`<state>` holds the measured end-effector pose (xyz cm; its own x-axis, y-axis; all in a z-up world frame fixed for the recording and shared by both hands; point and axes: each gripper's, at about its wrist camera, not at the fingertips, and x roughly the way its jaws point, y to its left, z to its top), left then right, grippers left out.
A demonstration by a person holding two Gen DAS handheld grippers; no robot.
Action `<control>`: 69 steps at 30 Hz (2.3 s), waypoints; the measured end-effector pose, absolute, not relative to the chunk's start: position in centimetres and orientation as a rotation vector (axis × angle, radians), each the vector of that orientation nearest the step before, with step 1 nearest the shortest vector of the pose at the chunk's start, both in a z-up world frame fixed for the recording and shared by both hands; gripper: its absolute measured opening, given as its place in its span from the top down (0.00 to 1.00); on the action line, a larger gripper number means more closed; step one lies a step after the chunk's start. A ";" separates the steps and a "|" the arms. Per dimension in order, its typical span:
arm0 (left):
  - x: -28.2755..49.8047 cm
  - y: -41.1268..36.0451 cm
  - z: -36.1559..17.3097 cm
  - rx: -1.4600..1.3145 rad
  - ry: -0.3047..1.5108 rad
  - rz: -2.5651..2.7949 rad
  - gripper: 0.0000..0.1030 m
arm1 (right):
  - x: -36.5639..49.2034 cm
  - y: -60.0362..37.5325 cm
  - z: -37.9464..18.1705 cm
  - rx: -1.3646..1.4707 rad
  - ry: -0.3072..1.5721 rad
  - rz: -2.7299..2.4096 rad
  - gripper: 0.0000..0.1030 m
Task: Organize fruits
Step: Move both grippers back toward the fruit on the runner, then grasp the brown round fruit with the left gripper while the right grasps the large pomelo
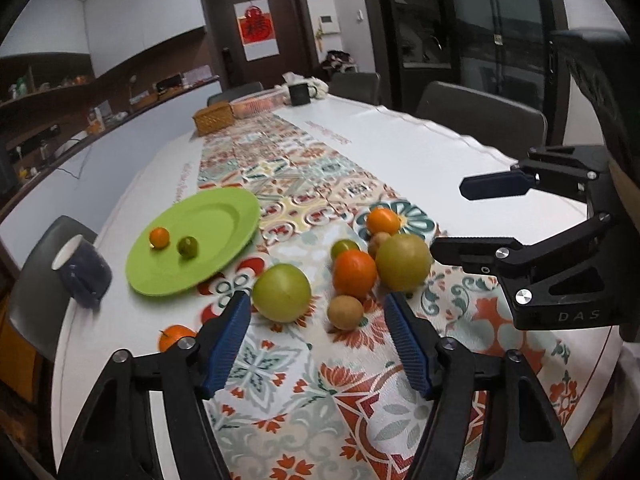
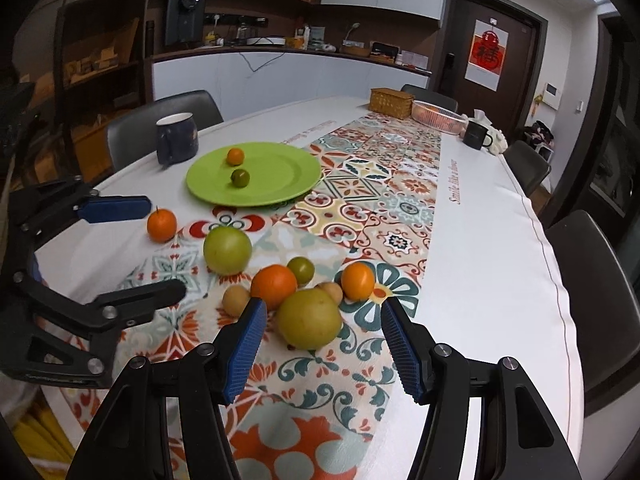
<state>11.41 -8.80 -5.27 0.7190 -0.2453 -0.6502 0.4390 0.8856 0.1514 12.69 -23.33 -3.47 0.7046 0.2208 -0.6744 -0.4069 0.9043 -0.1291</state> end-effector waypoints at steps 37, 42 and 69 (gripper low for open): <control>17.1 -10.5 -10.8 0.260 0.890 -0.489 0.71 | 17.7 -22.5 -9.7 -0.213 0.904 0.438 0.48; 16.6 -10.1 -10.2 0.227 0.899 -0.470 0.71 | 17.2 -22.7 -9.6 -0.189 0.907 0.419 0.48; 13.3 -6.4 -3.9 0.123 0.783 -0.374 0.71 | 13.5 -22.4 -4.8 -0.072 0.804 0.383 0.49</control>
<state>13.34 -6.39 -3.88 0.6474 -0.2824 -0.7079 0.3729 0.9274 -0.0289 13.50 -22.39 -4.81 0.6289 0.3067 -0.7144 -0.3608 0.9291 0.0812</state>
